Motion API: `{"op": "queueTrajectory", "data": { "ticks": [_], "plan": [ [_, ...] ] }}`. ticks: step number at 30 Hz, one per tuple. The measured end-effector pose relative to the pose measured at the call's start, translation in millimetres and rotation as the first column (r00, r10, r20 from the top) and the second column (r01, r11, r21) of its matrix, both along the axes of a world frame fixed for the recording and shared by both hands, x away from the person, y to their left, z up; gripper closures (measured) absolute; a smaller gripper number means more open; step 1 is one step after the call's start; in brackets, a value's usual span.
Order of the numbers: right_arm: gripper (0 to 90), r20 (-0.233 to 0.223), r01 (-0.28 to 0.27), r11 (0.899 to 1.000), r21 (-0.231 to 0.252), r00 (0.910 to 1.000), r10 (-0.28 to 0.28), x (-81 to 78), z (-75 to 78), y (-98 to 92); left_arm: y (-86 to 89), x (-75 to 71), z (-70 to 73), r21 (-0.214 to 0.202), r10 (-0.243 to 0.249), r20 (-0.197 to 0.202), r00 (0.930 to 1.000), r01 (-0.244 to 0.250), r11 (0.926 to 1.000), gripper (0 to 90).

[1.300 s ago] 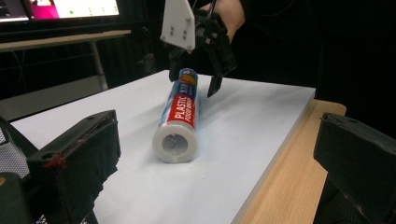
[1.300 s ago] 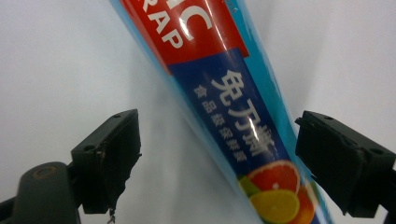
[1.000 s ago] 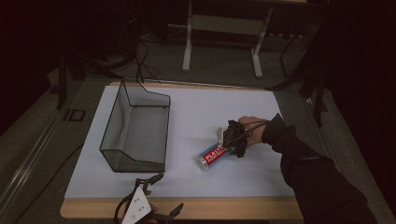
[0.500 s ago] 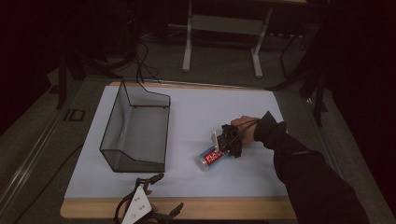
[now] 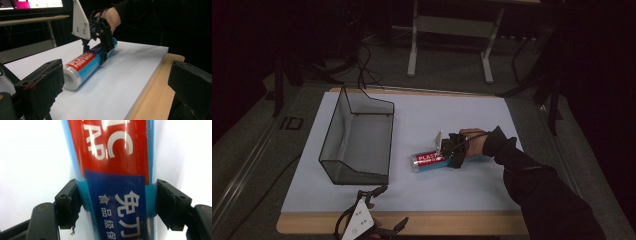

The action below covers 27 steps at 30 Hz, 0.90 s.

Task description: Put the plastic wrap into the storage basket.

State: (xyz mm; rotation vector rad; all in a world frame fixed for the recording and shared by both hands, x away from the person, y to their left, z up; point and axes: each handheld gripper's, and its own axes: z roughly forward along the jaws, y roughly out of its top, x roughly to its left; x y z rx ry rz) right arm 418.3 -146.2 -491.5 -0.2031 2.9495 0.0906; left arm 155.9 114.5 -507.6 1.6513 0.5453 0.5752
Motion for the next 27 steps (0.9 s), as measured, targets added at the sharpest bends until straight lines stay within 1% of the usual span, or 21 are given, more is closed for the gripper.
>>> {"op": "queueTrajectory", "data": {
  "ticks": [2, 3, 5, 7, 9, 11, 12, 13, 14, 15, 17, 18, 19, 20, 21, 22, 23, 24, 25, 26, 27],
  "plan": [
    [28.3, 0.003, 0.051, 0.998, 0.027, 0.9987, -0.051, 3.3, 3.1, 0.7, -0.1, 0.0, 0.0, 0.0, 0.0, 0.001, 1.0, 0.0, 1.0, 1.1],
    [28.5, 0.0, 0.082, 0.996, 0.044, 0.9967, -0.082, 5.4, 5.2, 0.7, -0.1, 0.2, 0.0, 0.0, 0.0, 0.0, 1.0, 0.0, 1.0, 1.1],
    [28.7, -0.014, 0.149, 0.986, 0.077, 0.9889, -0.148, 9.5, 11.3, 0.0, -0.1, 0.4, 0.1, -0.002, 0.0, 0.002, 1.0, 0.0, 1.0, 1.1],
    [28.8, -0.02, 0.22, 0.969, 0.11, 0.9756, -0.219, 13.7, 18.0, -1.0, -0.1, 0.5, 0.3, -0.002, 0.001, 0.002, 1.0, -0.001, 1.0, 1.1],
    [29.2, 0.01, 0.29, 0.944, 0.156, 0.9553, -0.296, 15.6, 24.1, -2.7, -0.3, 0.2, 0.5, -0.004, 0.0, 0.005, 1.0, 0.0, 1.0, 1.1],
    [29.4, 0.024, 0.349, 0.916, 0.197, 0.9324, -0.361, 20.3, 29.4, -6.0, -0.6, 0.0, 0.7, -0.004, -0.003, 0.008, 1.0, 0.003, 1.0, 1.1],
    [29.4, 0.025, 0.379, 0.9, 0.216, 0.919, -0.393, 22.7, 31.7, -8.6, -0.7, -0.3, 0.9, -0.003, -0.004, 0.008, 1.0, 0.004, 1.0, 1.1],
    [29.4, 0.008, 0.416, 0.878, 0.238, 0.9026, -0.43, 25.5, 33.9, -11.6, -0.7, -0.4, 1.0, -0.003, -0.004, 0.009, 0.9999, 0.004, 1.0, 1.1],
    [29.4, -0.007, 0.453, 0.854, 0.256, 0.8842, -0.467, 28.7, 36.2, -15.0, -0.6, -0.5, 1.1, -0.004, -0.004, 0.01, 0.9999, 0.004, 1.0, 1.2],
    [29.5, -0.035, 0.496, 0.826, 0.269, 0.8618, -0.506, 32.1, 38.3, -18.4, -0.6, -0.4, 1.1, -0.005, -0.004, 0.01, 0.9999, 0.004, 1.0, 1.1],
    [29.7, -0.098, 0.571, 0.778, 0.26, 0.8177, -0.567, 39.2, 42.0, -24.5, -0.8, 0.1, 1.0, -0.007, -0.005, 0.01, 0.9999, 0.005, 1.0, 1.1],
    [29.7, -0.098, 0.571, 0.778, 0.26, 0.8177, -0.567, 39.2, 42.0, -24.5, -0.8, 0.1, 1.0, -0.007, -0.005, 0.01, 0.9999, 0.005, 1.0, 1.1],
    [30.1, -0.116, 0.632, 0.738, 0.236, 0.7729, -0.624, 45.0, 42.7, -28.5, -1.1, 0.5, 1.1, -0.009, -0.005, 0.008, 1.0, 0.005, 0.9999, 1.1],
    [30.2, -0.116, 0.644, 0.729, 0.23, 0.7623, -0.637, 46.4, 42.1, -29.0, -1.1, 0.5, 1.1, -0.009, -0.005, 0.008, 1.0, 0.005, 0.9999, 1.1],
    [30.4, -0.112, 0.661, 0.715, 0.227, 0.7474, -0.655, 48.6, 40.5, -29.9, -1.3, 0.2, 1.4, -0.008, -0.005, 0.011, 0.9999, 0.005, 1.0, 1.1],
    [30.6, -0.096, 0.674, 0.704, 0.225, 0.7343, -0.672, 50.8, 38.2, -30.6, -1.2, 0.0, 1.5, -0.006, -0.005, 0.013, 0.9999, 0.005, 1.0, 1.1],
    [30.6, -0.096, 0.68, 0.698, 0.224, 0.7284, -0.678, 52.9, 36.9, -31.7, -1.2, 0.0, 1.5, -0.006, -0.005, 0.013, 0.9999, 0.005, 1.0, 1.1],
    [30.7, -0.09, 0.692, 0.685, 0.227, 0.7152, -0.693, 55.5, 34.5, -33.0, -0.9, -0.5, 1.7, -0.006, -0.005, 0.014, 0.9999, 0.005, 1.0, 1.1],
    [30.7, -0.088, 0.702, 0.675, 0.227, 0.7051, -0.704, 57.8, 32.5, -33.9, -0.9, -0.5, 1.7, -0.006, -0.005, 0.014, 0.9999, 0.005, 1.0, 1.1],
    [30.8, -0.09, 0.709, 0.668, 0.226, 0.6983, -0.71, 60.6, 30.6, -35.2, -0.7, -0.5, 1.7, -0.007, -0.006, 0.014, 0.9999, 0.006, 1.0, 1.1],
    [30.8, -0.09, 0.709, 0.668, 0.226, 0.6983, -0.71, 60.6, 30.6, -35.2, -0.7, -0.5, 1.7, -0.007, -0.006, 0.014, 0.9999, 0.006, 1.0, 1.1]
  ]
}}
